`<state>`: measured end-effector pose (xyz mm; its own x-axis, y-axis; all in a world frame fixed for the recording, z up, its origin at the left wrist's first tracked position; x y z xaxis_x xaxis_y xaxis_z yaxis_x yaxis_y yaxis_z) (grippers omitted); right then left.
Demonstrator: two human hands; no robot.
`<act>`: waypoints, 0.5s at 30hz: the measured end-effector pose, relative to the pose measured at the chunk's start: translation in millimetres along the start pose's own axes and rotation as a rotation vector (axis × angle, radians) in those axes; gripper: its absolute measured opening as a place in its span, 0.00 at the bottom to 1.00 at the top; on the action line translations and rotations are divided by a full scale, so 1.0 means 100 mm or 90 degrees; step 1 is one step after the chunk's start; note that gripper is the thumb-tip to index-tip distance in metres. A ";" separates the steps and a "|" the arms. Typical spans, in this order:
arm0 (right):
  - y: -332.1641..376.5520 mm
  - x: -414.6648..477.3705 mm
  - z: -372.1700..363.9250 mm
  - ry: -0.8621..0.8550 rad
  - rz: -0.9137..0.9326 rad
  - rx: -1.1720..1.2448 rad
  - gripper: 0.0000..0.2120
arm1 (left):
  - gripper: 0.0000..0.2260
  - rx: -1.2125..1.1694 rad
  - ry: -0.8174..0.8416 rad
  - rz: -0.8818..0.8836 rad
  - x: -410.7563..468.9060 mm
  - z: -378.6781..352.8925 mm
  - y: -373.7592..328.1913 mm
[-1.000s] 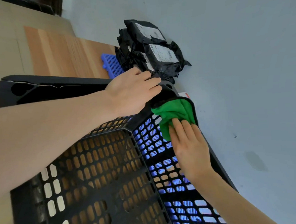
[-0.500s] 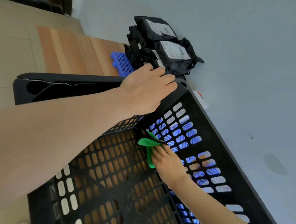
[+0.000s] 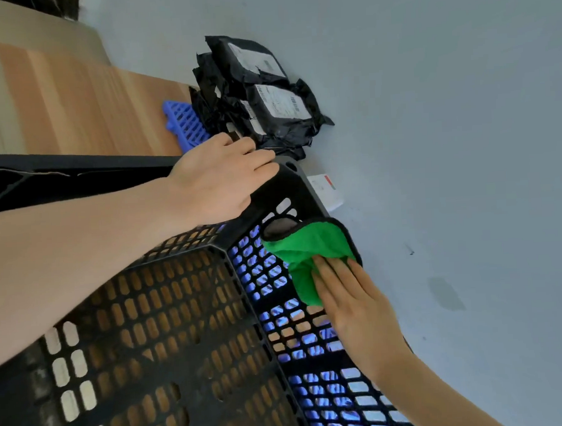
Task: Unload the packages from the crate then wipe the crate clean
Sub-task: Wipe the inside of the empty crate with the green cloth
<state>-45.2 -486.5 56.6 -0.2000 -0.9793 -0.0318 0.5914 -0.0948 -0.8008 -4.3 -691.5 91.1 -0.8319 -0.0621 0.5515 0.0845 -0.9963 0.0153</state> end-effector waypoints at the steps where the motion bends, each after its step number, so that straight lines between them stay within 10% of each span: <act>1: -0.11 -0.07 0.08 -0.012 -0.018 0.002 0.21 | 0.24 0.000 0.000 -0.001 0.01 0.00 -0.01; 6: -0.12 -0.18 0.04 -0.012 -0.054 0.010 0.22 | 0.24 -0.020 0.006 0.007 0.02 0.01 -0.02; 15: 1.25 0.23 -0.95 0.258 0.217 0.049 0.30 | 0.22 -0.059 0.018 0.024 0.09 0.00 0.00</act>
<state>-50.0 -504.3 -101.0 -0.2625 -0.8108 -0.5231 0.7282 0.1892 -0.6587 -12.0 -692.3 96.1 -0.8442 -0.0996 0.5266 0.0655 -0.9944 -0.0831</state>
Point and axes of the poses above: each hand's wrist, its own x-axis towards the middle knuckle, its own z-axis out of the back of the hand, y = z × x, the point moved 9 cm from there along x, towards the middle knuckle, and after that the axes turned 10 degrees about -x, right-handed, at the moved point
